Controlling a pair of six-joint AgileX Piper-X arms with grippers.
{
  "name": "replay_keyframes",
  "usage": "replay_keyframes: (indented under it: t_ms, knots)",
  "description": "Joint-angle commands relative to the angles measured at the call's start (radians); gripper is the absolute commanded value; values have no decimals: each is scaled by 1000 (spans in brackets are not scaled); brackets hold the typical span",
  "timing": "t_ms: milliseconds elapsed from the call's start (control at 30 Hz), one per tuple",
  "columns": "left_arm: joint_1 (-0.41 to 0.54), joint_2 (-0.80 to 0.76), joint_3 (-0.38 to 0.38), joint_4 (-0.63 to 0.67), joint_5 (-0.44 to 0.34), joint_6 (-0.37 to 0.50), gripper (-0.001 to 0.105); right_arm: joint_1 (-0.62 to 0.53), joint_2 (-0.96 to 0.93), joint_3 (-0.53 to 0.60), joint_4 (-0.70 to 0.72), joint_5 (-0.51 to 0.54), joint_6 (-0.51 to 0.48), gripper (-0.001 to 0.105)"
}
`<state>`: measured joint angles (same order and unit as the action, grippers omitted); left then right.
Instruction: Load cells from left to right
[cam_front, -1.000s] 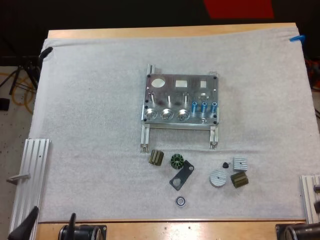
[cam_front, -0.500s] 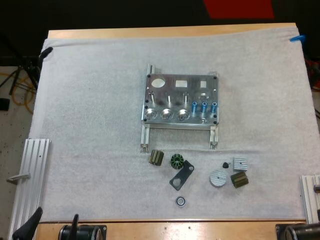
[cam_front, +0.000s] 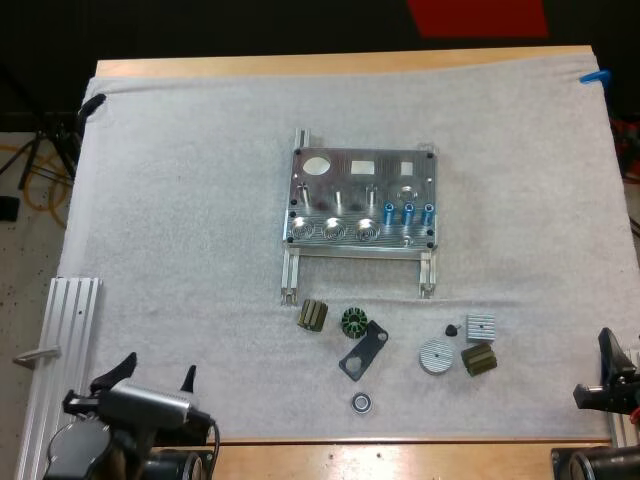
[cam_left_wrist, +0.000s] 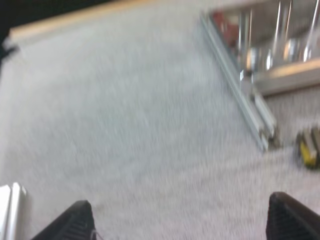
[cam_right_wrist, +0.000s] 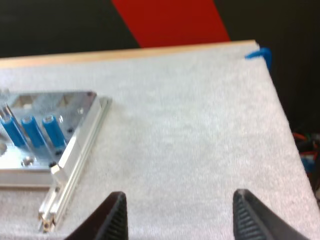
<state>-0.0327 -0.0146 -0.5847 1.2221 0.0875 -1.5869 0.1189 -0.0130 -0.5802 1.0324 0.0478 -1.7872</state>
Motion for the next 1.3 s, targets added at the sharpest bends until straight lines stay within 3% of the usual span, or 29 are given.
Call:
replay_keyframes:
  t_ms: [0,133,267,400,567,1267]
  knots:
    - [1,-138,25,-33,-9,-2,69,-3,-41,3,-3,-7,-12,47]
    - [1,-135,22,-55,-10,-2,69,-3,-41,17,-3,-7,-12,47]
    - [1,-135,30,-194,-10,-7,69,-3,-40,35,-5,-7,-15,47]
    - [1,-135,55,-232,-10,-7,69,-3,-40,51,-16,-7,-17,47]
    - [1,-135,94,-254,-10,-12,69,-3,-40,72,-65,-7,-19,47]
    - [1,-135,91,-247,-10,-17,69,-3,-40,87,-62,1,21,47]
